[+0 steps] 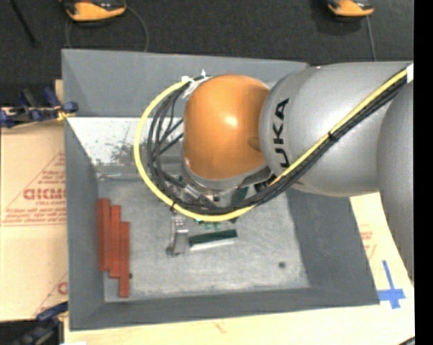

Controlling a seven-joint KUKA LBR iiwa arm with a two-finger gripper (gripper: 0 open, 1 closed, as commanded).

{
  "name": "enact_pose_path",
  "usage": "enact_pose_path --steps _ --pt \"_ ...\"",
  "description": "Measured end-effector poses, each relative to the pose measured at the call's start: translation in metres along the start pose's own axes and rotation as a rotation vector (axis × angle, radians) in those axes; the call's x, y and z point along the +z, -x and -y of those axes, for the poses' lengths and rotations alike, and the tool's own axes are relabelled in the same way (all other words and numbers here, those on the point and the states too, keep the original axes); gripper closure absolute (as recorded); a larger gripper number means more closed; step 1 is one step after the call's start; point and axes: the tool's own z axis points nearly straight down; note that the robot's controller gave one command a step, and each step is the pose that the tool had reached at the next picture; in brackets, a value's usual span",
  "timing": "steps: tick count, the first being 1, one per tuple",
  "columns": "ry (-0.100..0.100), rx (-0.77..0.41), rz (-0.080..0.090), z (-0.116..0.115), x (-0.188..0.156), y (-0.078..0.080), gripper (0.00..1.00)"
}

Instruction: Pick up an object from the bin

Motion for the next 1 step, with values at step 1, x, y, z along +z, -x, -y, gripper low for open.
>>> enact_pose_path --steps 1 --pt "-0.003 -0.018 0.002 0.0981 0.143 0.0134 0.0"
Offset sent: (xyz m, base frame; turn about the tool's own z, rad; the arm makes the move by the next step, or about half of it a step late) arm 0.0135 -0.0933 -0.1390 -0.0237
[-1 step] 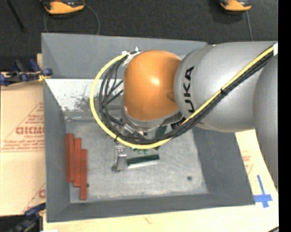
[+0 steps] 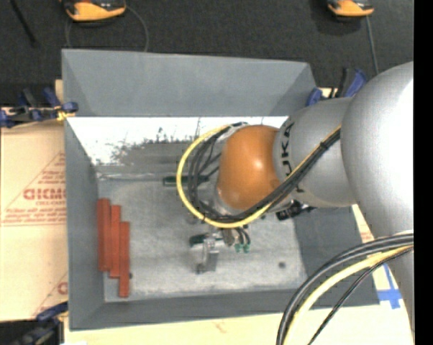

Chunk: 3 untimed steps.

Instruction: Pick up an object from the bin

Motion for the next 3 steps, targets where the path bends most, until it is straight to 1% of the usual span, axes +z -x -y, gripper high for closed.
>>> enact_pose_path --steps 1,2,3 --pt "0.002 0.037 0.009 0.03 -0.036 0.011 0.0" --pt "0.004 0.086 0.009 0.039 -0.057 0.012 0.0" --pt "0.004 0.165 0.001 0.037 -0.002 -0.001 0.0"
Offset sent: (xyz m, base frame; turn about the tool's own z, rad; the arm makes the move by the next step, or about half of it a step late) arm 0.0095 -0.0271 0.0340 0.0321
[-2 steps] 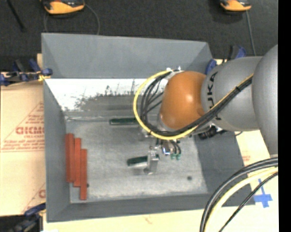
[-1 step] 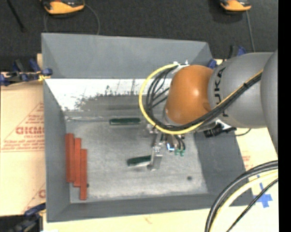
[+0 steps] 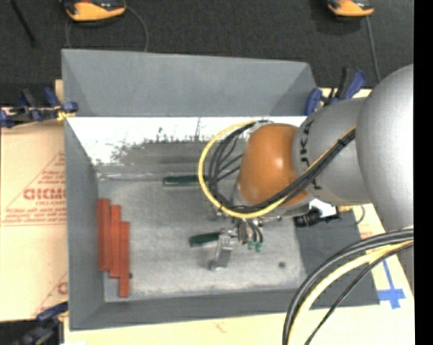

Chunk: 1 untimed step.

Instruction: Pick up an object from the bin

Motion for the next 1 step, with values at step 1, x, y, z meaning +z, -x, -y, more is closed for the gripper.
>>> enact_pose_path --steps 1 --pt "0.001 0.001 0.004 0.0002 -0.0008 0.0012 0.0"
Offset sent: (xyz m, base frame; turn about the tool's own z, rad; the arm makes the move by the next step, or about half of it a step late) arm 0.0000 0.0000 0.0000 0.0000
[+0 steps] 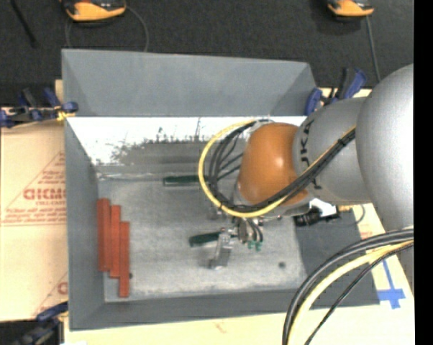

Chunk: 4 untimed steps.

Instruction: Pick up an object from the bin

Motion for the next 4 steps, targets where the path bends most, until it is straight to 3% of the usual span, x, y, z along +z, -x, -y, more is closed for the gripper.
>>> enact_pose_path --steps 1,2,3,4 --pt "0.0 0.003 0.002 0.0 -0.001 0.001 1.0" --pt "0.0 0.007 0.002 0.0 -0.007 0.002 1.0" --pt "0.0 0.01 0.004 0.001 -0.049 0.004 1.0" --pt "0.0 0.014 0.003 0.001 -0.057 0.005 1.0"
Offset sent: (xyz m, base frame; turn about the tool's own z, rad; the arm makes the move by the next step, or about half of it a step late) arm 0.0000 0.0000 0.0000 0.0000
